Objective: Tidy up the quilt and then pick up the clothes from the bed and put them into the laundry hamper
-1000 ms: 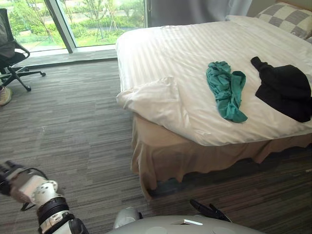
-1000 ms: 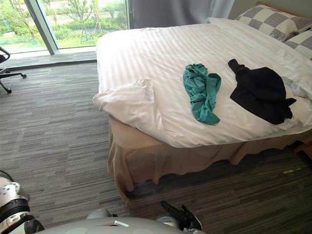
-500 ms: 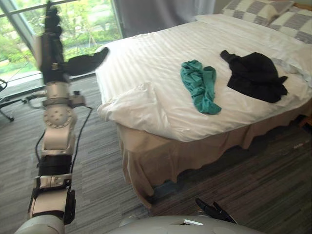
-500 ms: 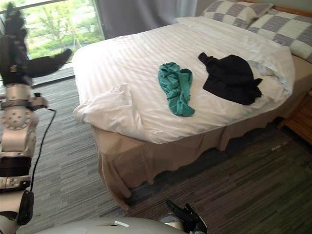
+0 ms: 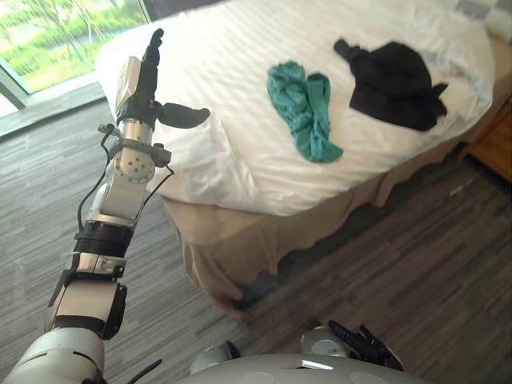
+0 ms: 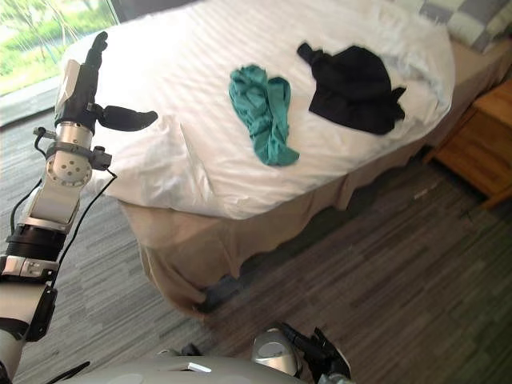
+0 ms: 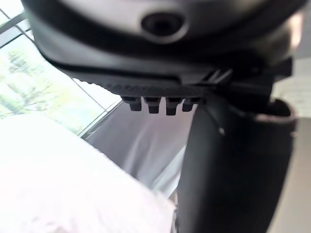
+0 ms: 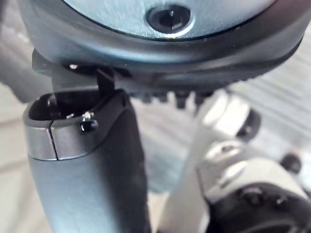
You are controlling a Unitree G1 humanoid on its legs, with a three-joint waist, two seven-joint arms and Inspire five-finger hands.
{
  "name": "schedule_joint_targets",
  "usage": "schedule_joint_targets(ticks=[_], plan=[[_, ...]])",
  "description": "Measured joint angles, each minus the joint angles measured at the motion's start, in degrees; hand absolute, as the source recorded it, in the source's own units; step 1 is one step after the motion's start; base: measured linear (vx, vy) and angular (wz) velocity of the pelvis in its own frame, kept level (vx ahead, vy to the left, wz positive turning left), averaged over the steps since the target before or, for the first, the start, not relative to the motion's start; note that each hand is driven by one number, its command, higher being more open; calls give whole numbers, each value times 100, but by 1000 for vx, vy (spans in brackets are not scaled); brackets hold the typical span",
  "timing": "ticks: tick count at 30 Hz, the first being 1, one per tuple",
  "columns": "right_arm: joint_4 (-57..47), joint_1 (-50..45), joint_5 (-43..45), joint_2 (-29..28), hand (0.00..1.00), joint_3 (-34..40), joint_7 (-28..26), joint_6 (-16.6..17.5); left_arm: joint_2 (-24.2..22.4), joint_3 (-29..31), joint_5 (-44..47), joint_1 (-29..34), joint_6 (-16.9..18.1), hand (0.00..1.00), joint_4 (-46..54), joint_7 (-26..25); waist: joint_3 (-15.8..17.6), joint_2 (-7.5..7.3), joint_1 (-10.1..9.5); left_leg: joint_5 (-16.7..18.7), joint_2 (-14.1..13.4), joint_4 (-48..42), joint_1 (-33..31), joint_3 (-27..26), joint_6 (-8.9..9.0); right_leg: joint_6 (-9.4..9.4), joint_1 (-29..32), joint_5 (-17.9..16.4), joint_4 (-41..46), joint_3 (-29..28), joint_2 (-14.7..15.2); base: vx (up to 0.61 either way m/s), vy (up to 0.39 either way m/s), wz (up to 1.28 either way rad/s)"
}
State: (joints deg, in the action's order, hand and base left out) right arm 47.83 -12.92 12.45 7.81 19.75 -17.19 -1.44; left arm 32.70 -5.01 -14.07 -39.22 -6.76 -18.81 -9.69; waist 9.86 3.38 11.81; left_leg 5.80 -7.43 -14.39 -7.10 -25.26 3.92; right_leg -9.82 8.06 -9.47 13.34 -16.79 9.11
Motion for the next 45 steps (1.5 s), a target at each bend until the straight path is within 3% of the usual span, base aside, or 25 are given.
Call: schedule_joint_targets(ticks=[2,7,12,13,16,21,27,32,36,39,40,45], plan=[[-137,237,199,30,100,-50,3,-107,1,-79,1,-367,-354,100,-396,112,197,67,137,-159,150,190,-205,-41,-81,-123,312,71,94,-38,94,-7,15,0],[-314,355,488,43,100,-128,34,-171,-45,-227,4,-466,-616,100,-840,291,545,151,393,-219,263,311,-260,-116,-124,-158,553,91,220,-37,182,-26,14,-9],[-495,385,616,125,100,-126,56,-201,-292,-178,-246,-481,-948,100,-1062,363,751,239,465,-276,398,472,-267,-334,-175,-158,840,88,371,-59,285,-37,19,-19],[-554,449,618,126,100,-134,65,-238,-325,-174,-433,-481,-998,0,-1114,415,832,220,478,-296,398,489,-308,-403,-188,-158,940,88,385,-98,304,-73,1,-18],[-755,604,642,126,100,-196,78,-351,-353,-12,-767,-517,-1110,0,-1223,653,1032,176,561,-335,392,475,-497,-492,-200,-204,1218,115,427,-147,312,-96,-15,-11],[-985,692,599,129,100,-244,90,-477,-341,164,-1813,-780,-1101,0,-1228,1039,1129,89,542,-327,271,343,-689,-593,-181,-273,1406,251,385,-159,256,-37,-28,-8],[-1199,685,546,130,100,-251,23,-454,-157,26,-1495,-677,-802,0,-1257,1109,1130,90,479,-321,249,364,-582,-582,-181,-324,1271,339,355,35,322,2,-6,0],[-1267,399,153,152,100,-515,6,-350,189,-222,-683,341,-289,0,-719,1959,1098,141,288,-321,277,605,57,-454,-135,-320,649,331,349,792,462,39,-12,7],[-1239,214,-99,169,100,-570,34,-307,272,-217,-47,1202,-81,0,-244,2348,1040,227,70,-349,291,719,372,-199,-96,-317,165,330,246,1347,528,51,-22,32],[-901,202,-322,360,100,-639,44,-277,316,-130,648,2067,-60,0,135,2458,709,338,-12,-371,312,788,472,160,-68,-316,-253,331,15,1845,539,57,-36,54],[-693,204,-344,408,100,-645,56,-280,308,-53,805,2370,-4,100,272,2492,580,366,-107,-382,314,803,517,295,-50,-315,-432,337,-113,1992,534,76,-29,38],[-53,209,-541,429,100,-640,156,-286,-257,473,1276,3319,288,100,570,2504,137,396,-465,-449,337,946,663,862,30,-246,-1129,515,-810,2571,435,38,-27,43]])
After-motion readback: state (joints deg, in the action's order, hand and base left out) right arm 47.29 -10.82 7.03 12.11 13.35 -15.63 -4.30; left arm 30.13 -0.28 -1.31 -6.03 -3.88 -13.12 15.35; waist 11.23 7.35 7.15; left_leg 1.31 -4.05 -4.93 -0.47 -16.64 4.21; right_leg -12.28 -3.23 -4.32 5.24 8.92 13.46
